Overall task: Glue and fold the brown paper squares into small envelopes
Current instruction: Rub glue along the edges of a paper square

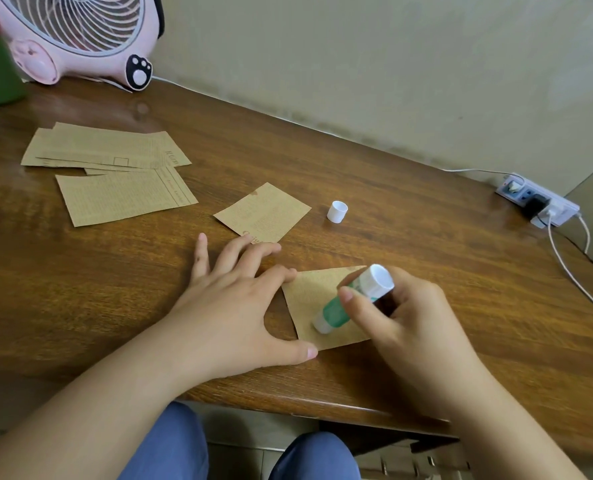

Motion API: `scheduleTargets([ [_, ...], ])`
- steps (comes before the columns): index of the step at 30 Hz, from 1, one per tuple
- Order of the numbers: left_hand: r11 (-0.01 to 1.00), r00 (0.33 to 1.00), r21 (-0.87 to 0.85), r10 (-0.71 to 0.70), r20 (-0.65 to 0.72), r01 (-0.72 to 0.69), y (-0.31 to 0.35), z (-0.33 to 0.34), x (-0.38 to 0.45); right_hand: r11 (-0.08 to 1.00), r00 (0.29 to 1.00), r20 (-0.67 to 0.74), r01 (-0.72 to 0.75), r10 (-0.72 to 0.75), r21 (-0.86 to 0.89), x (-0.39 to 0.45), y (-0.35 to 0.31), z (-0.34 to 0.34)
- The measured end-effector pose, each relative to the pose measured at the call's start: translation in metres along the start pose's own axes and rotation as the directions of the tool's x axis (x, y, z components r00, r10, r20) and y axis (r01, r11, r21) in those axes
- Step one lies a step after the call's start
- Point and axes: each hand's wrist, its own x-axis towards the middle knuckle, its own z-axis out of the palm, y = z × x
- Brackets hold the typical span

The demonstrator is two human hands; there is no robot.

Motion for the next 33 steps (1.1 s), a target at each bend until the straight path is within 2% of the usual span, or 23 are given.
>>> scheduleTargets([
  [5,1.000,1.000,0.008,0.000,-0.009,0.000,0.000,0.002,0.000,0.986,0.982,-0.127,-0.152,0.142,-0.073,-0.005,0.020,-0.023],
  [8,1.000,1.000,0.003,0.002,-0.007,-0.002,0.000,0.001,0.000,0.973,0.967,-0.156,-0.216,0.201,-0.086,-0.006,0.023,-0.029],
  [12,1.000,1.000,0.006,0.008,-0.013,-0.008,-0.001,0.002,0.000,0.992,0.981,-0.151,-0.124,0.123,0.003,-0.005,0.008,-0.024],
  [14,1.000,1.000,0.009,0.010,-0.008,-0.010,-0.001,0.001,0.000,0.995,0.993,-0.094,-0.066,0.073,0.073,-0.003,-0.004,-0.014],
  [16,1.000,1.000,0.015,0.010,-0.008,-0.010,-0.001,0.001,0.001,0.998,1.000,-0.006,-0.007,0.008,0.063,-0.001,-0.010,-0.001],
  [18,1.000,1.000,0.017,0.009,-0.011,-0.009,-0.001,0.001,0.001,0.999,0.999,0.045,0.003,-0.005,0.039,0.000,-0.010,0.008],
  [22,1.000,1.000,0.005,0.003,0.000,-0.003,-0.001,0.001,0.001,0.999,1.000,0.005,-0.025,0.025,0.046,-0.001,0.001,0.005],
  [28,1.000,1.000,0.007,0.002,0.007,-0.002,0.000,0.001,0.001,0.985,0.979,-0.109,-0.174,0.172,-0.010,-0.008,0.020,-0.021],
  [33,1.000,1.000,-0.011,0.007,0.007,-0.007,0.000,0.001,0.000,0.945,0.938,-0.153,-0.290,0.312,0.152,-0.015,0.028,-0.032],
])
